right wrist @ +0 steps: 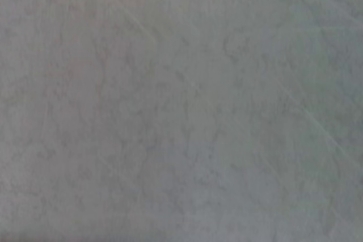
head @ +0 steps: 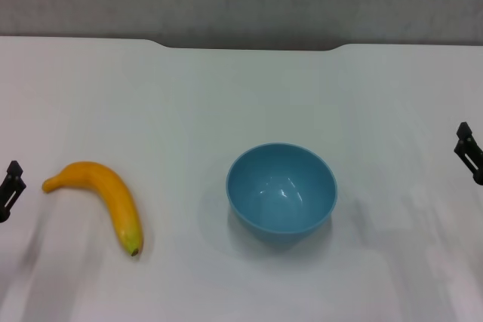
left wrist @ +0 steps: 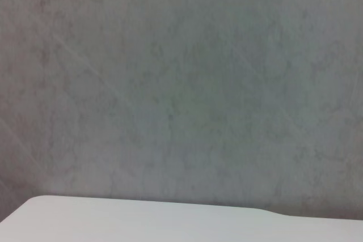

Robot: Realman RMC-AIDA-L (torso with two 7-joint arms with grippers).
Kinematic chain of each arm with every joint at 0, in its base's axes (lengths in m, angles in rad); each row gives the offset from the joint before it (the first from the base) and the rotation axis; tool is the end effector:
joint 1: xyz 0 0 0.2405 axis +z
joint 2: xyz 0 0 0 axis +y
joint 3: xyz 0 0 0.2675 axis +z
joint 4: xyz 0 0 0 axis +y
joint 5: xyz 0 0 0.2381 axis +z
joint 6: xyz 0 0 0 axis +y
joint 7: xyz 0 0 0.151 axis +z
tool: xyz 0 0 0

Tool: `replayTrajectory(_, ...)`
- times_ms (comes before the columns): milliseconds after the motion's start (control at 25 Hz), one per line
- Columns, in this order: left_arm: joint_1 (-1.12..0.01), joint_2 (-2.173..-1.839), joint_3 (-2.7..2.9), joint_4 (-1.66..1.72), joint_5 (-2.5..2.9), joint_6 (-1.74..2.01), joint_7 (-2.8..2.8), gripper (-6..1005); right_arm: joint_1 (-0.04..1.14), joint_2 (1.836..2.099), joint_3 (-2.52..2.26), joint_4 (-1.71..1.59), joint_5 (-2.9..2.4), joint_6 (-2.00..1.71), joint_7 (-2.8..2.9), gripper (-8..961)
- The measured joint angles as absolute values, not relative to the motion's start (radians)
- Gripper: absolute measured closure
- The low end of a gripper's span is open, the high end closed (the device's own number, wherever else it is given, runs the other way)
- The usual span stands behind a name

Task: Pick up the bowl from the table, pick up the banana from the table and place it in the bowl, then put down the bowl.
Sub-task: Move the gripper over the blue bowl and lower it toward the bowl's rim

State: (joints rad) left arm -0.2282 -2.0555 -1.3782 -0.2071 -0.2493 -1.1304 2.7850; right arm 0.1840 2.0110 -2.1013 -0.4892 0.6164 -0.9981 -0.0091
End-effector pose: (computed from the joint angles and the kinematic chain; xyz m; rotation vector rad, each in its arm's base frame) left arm -0.4165 0.2966 -0.0126 -1.5263 -0.7291 -0.6725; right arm 0.3761 0.3199 -0.0265 -1.5941 0.5408 0.5697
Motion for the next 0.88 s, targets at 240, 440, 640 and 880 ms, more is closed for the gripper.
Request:
replayTrajectory(240, -0.225, -2.056, -1.377, -0.207, -0.25, -1.13, 2.784, 143, 0.184, 2.011, -2.101, -0.494, 0.616, -0.997, -0.009, 75)
replayTrajectory(440, -0.226, -2.056, -1.377, -0.207, -0.249, -1.137, 2.781, 143, 0.184, 2.01, -2.101, -0.496, 0.616, -0.997, -0.009, 77)
replayTrajectory(640, -0.227, -2.055, -1.375, -0.207, -0.245, -1.14, 2.775, 143, 0.188, 2.009, -2.101, -0.496, 0.616, -0.992, -0.009, 79)
replayTrajectory(880, -0.198, -2.048, -1.347, -0.27, -0.243, -1.134, 2.716, 142, 0.182, 2.007, -2.101, -0.55, 0.614, -0.921, -0.012, 81)
